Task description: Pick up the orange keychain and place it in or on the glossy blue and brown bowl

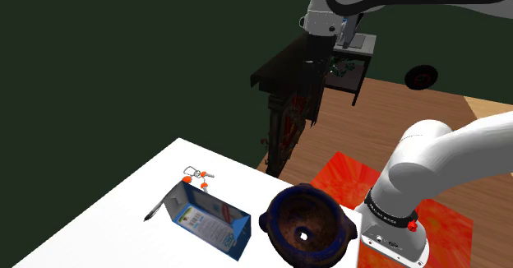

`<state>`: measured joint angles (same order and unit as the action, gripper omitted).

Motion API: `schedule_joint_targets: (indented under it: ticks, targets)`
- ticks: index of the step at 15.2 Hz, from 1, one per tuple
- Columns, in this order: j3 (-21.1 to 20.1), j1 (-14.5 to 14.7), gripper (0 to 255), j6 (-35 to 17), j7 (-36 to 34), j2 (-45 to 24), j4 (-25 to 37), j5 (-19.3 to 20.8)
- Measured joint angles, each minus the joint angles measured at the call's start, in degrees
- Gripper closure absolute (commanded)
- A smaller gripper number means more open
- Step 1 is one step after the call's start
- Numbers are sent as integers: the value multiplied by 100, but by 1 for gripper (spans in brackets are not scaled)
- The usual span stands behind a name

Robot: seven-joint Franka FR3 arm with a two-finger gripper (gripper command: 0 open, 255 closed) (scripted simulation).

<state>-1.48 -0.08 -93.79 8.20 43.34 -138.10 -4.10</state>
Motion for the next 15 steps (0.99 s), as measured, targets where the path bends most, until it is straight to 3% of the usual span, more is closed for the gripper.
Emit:
schedule_joint_targets:
  ticks: [7, 15]
  targets:
    - [-378, 276, 0, -739, -85, -581, -77, -226]
    - [-989, 641, 0, -1887, -231, -1808, 153, -414]
